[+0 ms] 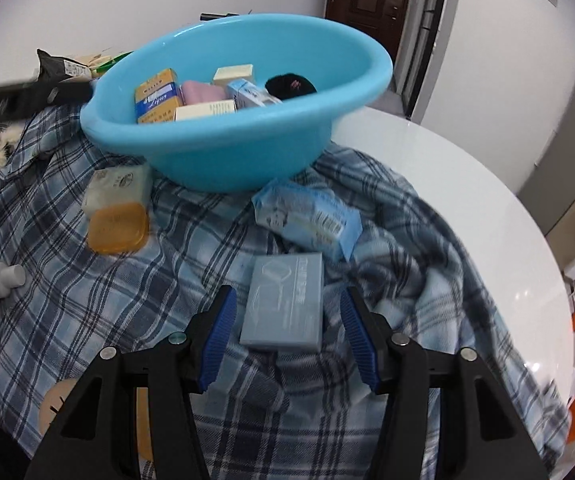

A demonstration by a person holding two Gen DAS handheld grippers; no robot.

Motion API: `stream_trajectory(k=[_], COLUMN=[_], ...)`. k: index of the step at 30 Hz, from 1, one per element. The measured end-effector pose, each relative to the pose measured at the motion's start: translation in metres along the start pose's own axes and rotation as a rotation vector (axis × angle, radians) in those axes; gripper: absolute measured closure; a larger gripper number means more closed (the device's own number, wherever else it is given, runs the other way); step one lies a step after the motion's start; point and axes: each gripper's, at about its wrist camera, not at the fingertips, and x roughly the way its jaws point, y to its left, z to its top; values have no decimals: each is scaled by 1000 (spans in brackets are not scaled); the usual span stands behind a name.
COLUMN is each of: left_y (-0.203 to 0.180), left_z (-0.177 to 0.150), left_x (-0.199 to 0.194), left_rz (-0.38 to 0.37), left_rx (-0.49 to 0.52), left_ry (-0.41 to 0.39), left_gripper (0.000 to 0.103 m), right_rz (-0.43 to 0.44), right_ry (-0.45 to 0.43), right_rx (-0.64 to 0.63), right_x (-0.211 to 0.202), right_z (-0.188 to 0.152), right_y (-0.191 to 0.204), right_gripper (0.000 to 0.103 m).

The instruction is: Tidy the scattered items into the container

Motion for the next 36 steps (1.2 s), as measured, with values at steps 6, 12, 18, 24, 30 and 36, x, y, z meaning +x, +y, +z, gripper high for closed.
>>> stream_trajectory(k=[6,12,18,24,30,36], left_y=[-8,-16,-15,-19,-22,-23], left_z=[-36,-63,-75,-76,-76,-76], left_x=[-14,-11,0,-1,0,6], left_rz=[-57,-61,11,-8,-23,-19], left_rx=[-34,-56,-75,-56,-49,-53], left_ry=[19,47,57,58,67,100], left_gripper=[1,1,1,1,1,1], right_rz=[-21,-30,-63,-88,-105,-85], right_ry=[13,16,20,34,-30,-85], right_rx=[3,9,4,-1,-11,-35], right_x=[7,12,19,30,8,-29], right_z=[-3,-7,-7,-10,-11,-4], right_y=[4,8,9,7,11,15], right_gripper=[50,50,50,51,58,58])
